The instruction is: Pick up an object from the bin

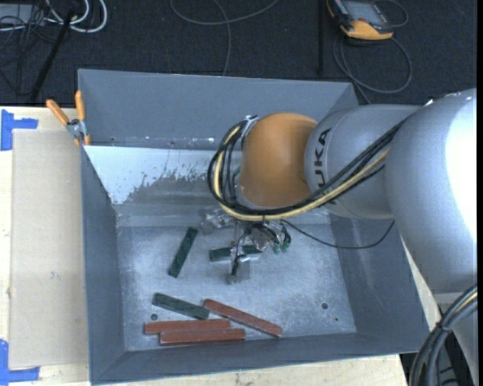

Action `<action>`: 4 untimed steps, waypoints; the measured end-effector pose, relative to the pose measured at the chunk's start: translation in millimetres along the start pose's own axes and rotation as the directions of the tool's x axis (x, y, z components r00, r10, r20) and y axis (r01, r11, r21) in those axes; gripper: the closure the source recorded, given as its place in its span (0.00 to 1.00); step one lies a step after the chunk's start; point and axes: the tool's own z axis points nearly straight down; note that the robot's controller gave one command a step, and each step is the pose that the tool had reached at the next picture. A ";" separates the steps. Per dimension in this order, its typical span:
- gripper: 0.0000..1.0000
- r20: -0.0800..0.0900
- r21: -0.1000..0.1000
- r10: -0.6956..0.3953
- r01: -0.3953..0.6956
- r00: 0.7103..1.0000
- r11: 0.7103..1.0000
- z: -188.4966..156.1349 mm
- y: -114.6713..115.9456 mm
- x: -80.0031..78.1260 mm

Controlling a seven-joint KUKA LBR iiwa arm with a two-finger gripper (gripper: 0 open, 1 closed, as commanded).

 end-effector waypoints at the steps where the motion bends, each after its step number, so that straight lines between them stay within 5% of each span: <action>1: 0.00 -0.003 0.000 0.004 -0.004 1.000 1.000 0.3 -19.5 14.2; 2: 1.00 -0.001 0.000 0.003 -0.003 1.000 1.000 -0.5 -19.2 13.3; 3: 1.00 0.002 0.004 -0.502 0.502 0.865 0.865 -127.9 -92.9 22.3; 4: 1.00 0.004 0.001 -0.755 0.755 0.656 0.656 -178.1 -25.6 33.4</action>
Offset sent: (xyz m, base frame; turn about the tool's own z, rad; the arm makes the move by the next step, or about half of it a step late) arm -0.0070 -0.0224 0.0003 -0.0002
